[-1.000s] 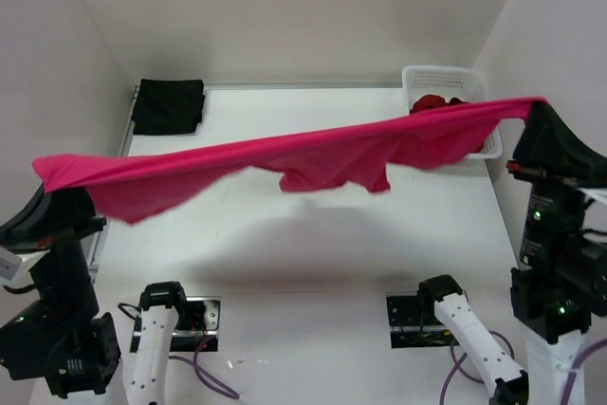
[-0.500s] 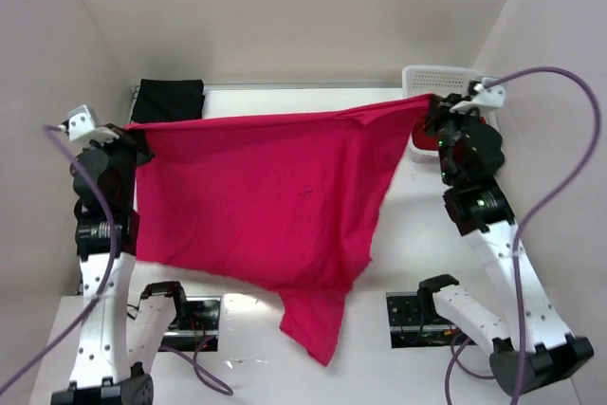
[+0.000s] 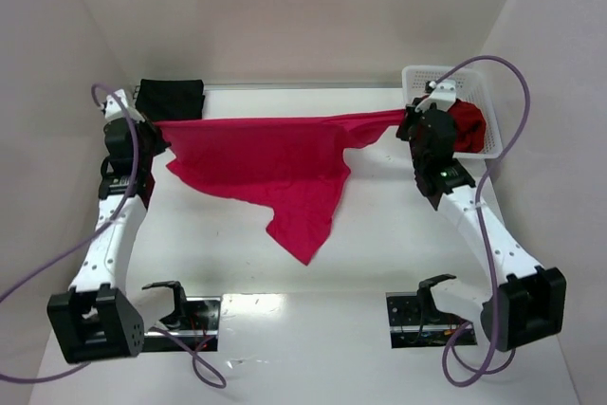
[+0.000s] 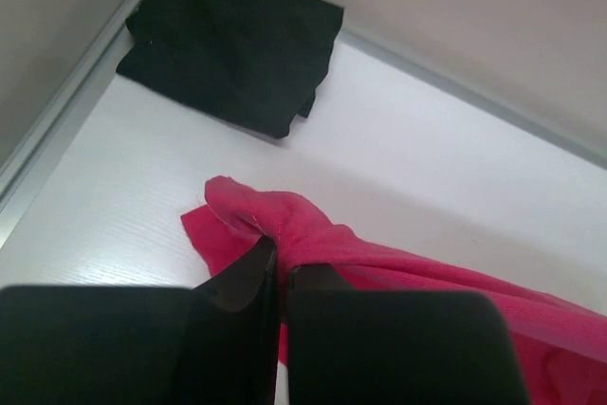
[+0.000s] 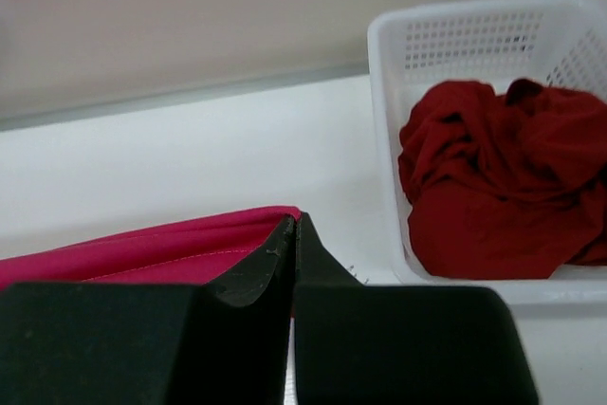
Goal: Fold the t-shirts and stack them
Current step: Flatten out the tshirt
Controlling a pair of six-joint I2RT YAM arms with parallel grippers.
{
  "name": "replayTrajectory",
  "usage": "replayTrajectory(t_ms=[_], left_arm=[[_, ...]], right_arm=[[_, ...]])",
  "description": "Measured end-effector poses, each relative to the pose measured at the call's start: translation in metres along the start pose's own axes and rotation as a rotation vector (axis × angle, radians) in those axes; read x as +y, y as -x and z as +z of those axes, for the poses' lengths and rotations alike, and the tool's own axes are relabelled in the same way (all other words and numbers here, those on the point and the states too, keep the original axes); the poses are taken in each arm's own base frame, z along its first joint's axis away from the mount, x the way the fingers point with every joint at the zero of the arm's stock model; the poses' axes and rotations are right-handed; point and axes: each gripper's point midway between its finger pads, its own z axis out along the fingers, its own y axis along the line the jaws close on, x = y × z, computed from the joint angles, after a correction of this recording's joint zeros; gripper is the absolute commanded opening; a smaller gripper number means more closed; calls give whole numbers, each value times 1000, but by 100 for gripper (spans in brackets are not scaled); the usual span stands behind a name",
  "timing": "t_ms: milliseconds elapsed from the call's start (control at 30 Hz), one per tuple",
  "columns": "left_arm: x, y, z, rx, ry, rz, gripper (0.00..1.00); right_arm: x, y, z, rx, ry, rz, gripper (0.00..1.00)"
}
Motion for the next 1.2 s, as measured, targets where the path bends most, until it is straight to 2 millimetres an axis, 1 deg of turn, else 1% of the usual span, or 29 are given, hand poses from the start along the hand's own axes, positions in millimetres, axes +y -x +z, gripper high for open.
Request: replayTrajectory(t_ms=[67, 167, 233, 333, 367, 400, 467, 533, 633, 667, 733, 900, 967, 1033, 1200], left_arm=[[4, -13, 15, 34, 16, 11, 0], [6, -29, 38, 85, 25, 19, 0], [5, -37, 59, 113, 23, 23, 0], [2, -42, 85, 137, 15, 38, 0], [1, -41, 88, 135, 12, 39, 0], [-1, -39, 95, 132, 10, 40, 0], [-7, -28, 110, 109, -2, 41, 0], [-14, -13, 122, 72, -17, 38, 0], [-24, 8, 143, 25, -38, 35, 0], [-28, 15, 150, 3, -47, 34, 0], [-33, 23, 166, -19, -55, 32, 0], [-34, 22, 194, -30, -54, 31, 0], [-35, 26, 205, -40, -50, 30, 0], [-34, 28, 212, -50, -40, 29, 0], [-23, 29, 219, -61, -9, 26, 0]], right_arm=[[0, -16, 8, 35, -6, -8, 0], [1, -32, 20, 69, -14, -9, 0], [3, -43, 28, 90, -17, -9, 0], [4, -54, 37, 118, -24, -12, 0], [6, -54, 42, 122, -25, -10, 0], [7, -53, 45, 120, -25, -9, 0], [12, -42, 54, 103, -23, -3, 0], [18, -27, 65, 72, -19, 7, 0], [26, -10, 79, 36, -13, 20, 0], [28, -6, 83, 25, -11, 24, 0], [32, -3, 92, 16, -10, 28, 0], [37, -5, 117, 13, -23, 26, 0], [39, -6, 129, 16, -27, 25, 0], [41, -9, 138, 20, -29, 24, 0], [53, -15, 164, 28, -7, 24, 0]])
